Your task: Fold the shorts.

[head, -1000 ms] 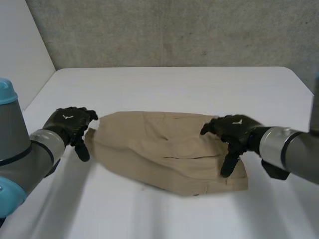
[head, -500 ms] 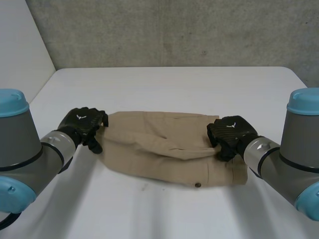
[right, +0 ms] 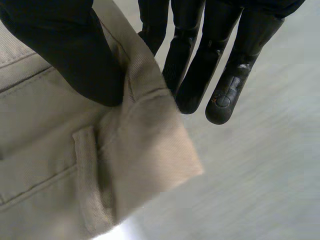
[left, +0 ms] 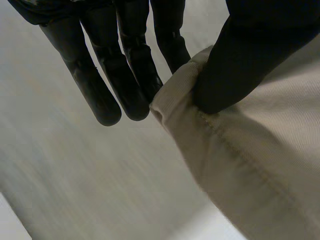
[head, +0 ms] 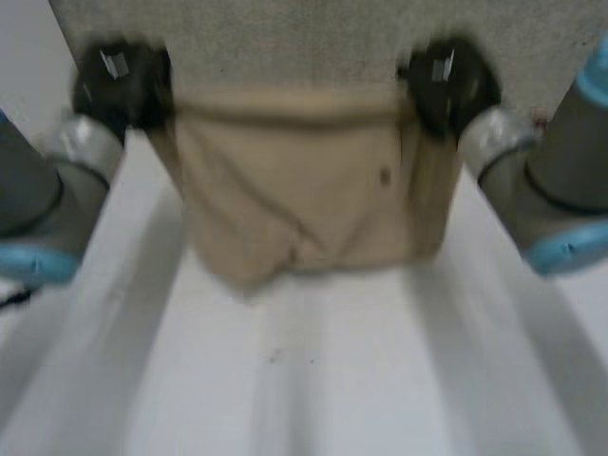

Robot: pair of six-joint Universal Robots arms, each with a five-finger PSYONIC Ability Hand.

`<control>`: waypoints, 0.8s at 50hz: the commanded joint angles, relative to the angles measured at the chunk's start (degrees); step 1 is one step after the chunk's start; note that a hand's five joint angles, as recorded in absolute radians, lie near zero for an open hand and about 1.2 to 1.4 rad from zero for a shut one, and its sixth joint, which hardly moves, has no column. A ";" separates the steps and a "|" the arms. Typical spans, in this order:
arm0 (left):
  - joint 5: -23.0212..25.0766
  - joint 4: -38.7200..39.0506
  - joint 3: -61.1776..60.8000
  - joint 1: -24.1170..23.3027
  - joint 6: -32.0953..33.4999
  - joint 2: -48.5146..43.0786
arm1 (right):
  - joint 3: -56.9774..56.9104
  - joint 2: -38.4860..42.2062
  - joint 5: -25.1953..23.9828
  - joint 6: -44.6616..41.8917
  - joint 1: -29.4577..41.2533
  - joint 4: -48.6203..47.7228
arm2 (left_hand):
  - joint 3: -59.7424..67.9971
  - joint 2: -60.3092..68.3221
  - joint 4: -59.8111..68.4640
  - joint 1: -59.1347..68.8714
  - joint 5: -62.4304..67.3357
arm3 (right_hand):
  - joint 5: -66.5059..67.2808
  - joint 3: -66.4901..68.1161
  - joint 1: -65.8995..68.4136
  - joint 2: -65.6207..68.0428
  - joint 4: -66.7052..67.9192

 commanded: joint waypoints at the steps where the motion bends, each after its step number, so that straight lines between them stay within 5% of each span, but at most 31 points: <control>1: -7.33 19.35 10.03 -1.92 -2.72 2.97 | -3.36 -4.22 3.73 -0.32 1.78 -29.85 | 12.25 11.53 11.65 15.01 14.60 | 14.43 12.37 24.96 12.46 11.91; 6: -7.43 23.06 6.44 -3.86 -4.84 4.81 | 0.07 -5.11 3.64 -0.49 3.27 -29.70 | 12.25 11.53 11.65 15.01 14.60 | 14.43 12.37 24.96 12.46 11.91; 15: -6.37 22.18 -13.06 -3.68 -4.66 7.45 | 12.18 -5.11 4.17 -0.84 3.45 -15.40 | 12.25 11.53 11.65 15.01 14.60 | 14.43 12.37 24.96 12.46 11.91; 26: 2.06 20.87 -34.44 -4.65 -3.70 0.52 | 20.11 2.62 7.07 -0.32 3.63 6.84 | 12.25 11.53 11.65 15.01 14.60 | 14.43 12.37 24.96 12.46 11.91; 33: 2.07 6.56 -34.18 -5.88 2.62 -2.31 | 23.62 1.40 6.63 -0.14 3.10 11.17 | 12.25 11.53 11.65 15.01 14.60 | 14.43 12.37 24.96 12.46 11.91; 40: 2.07 -11.02 -32.51 -5.27 5.62 6.21 | 26.70 -5.10 6.28 -1.11 3.01 15.99 | 12.25 11.53 11.65 15.01 14.60 | 14.43 12.37 24.96 12.46 11.91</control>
